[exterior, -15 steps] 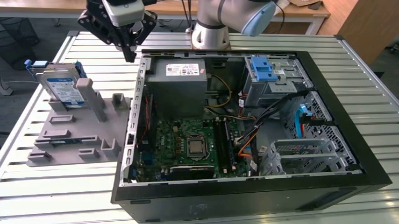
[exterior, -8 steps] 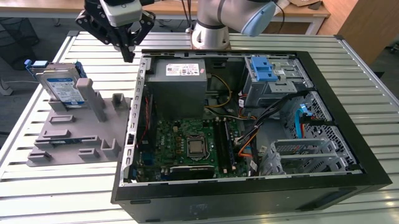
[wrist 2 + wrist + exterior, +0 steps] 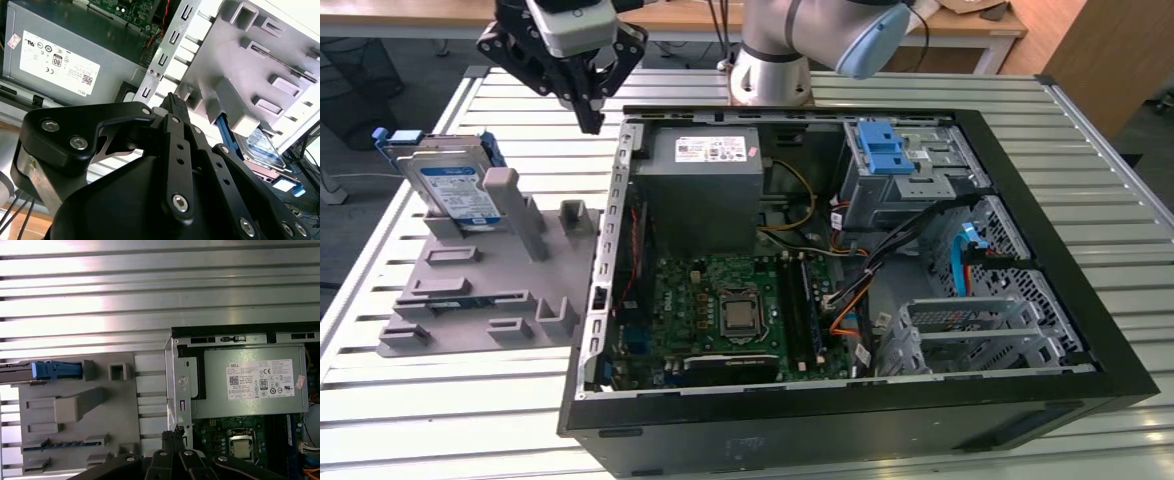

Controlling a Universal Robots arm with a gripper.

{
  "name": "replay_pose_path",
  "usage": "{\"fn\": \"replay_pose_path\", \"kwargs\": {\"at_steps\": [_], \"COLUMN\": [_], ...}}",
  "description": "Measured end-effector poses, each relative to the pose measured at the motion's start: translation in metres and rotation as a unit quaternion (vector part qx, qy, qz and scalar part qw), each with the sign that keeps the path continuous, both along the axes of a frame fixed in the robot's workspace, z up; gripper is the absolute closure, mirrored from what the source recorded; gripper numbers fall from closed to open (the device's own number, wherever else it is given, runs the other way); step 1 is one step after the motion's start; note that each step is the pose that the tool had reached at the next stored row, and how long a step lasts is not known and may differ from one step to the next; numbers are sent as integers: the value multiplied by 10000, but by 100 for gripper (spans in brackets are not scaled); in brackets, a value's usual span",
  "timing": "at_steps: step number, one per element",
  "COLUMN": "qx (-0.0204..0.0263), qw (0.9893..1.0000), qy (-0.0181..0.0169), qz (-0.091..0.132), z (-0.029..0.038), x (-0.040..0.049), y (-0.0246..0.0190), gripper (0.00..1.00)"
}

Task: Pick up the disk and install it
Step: 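Reach for the disk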

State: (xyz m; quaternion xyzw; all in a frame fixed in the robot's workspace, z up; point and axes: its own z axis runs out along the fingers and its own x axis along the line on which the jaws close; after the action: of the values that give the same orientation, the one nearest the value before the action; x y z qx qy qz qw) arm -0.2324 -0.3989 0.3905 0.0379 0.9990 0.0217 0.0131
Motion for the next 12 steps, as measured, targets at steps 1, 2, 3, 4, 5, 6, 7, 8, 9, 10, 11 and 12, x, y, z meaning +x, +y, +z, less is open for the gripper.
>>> {"fn": "replay_pose_path", "kwargs": {"at_steps": [1,2,3,4,5,6,7,8,9,10,11,12], "qx": [0,0,0,0,0,0,0,0,0,0,0,0], "qw": [10000,10000,10000,10000,10000,10000,10000,10000,10000,10000,10000,10000], "qy": [0,0,0,0,0,0,0,0,0,0,0,0], "qz": [0,0,0,0,0,0,0,0,0,0,0,0], "z": [0,0,0,-1,-1,-1,-1,-1,-1,-1,-1,-1], "x": [-5,-11,-17,-26,-37,-49,-63,-77,-91,-105,-118,-130], "y": [0,0,0,0,0,0,0,0,0,1,3,7], "gripper": [89,89,89,89,89,89,89,89,89,89,89,89]}}
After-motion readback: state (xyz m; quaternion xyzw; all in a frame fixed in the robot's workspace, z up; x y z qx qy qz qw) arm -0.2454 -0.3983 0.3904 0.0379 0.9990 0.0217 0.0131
